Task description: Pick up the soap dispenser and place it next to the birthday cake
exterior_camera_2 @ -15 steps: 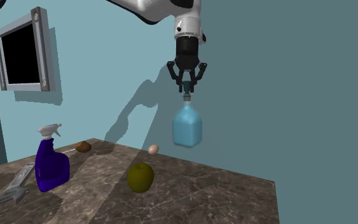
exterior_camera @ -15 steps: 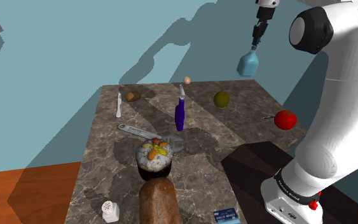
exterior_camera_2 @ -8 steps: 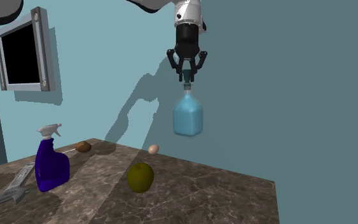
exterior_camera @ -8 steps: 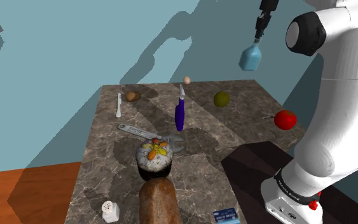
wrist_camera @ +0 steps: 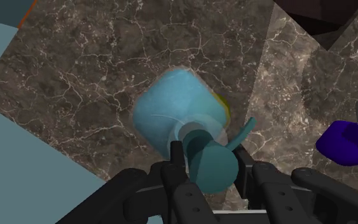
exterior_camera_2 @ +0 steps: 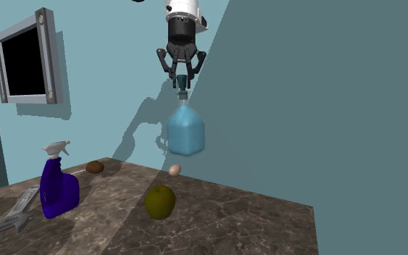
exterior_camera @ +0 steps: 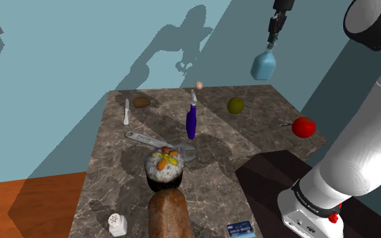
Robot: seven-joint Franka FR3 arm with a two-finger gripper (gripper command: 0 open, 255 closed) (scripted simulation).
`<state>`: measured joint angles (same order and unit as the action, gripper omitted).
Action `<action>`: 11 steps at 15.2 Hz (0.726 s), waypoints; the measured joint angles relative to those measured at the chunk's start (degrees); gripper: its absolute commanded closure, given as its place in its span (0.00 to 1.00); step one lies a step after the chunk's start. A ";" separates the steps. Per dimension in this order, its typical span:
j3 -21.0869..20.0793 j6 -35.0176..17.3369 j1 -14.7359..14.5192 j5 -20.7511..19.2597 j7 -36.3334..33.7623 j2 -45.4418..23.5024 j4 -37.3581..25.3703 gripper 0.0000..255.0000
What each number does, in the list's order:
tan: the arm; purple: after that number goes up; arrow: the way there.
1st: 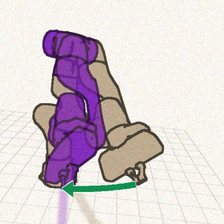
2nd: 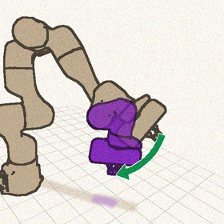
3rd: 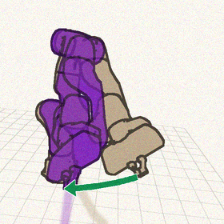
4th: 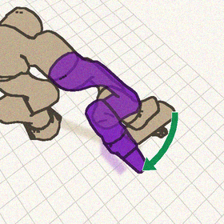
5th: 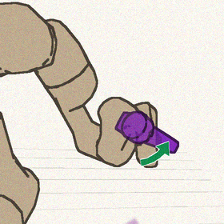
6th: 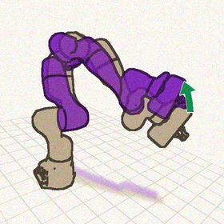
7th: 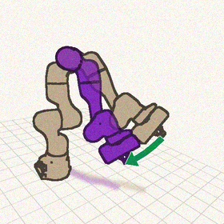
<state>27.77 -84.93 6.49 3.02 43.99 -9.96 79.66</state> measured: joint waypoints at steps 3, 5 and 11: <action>-1.45 -0.92 -3.03 -2.91 -4.09 6.77 7.01 1.00; -2.70 -0.75 -4.57 -4.61 -6.83 11.06 10.77 1.00; -7.87 -0.62 -8.20 -7.17 -15.91 20.65 19.85 1.00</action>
<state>19.91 -85.55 -1.70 -4.16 28.08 10.69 99.51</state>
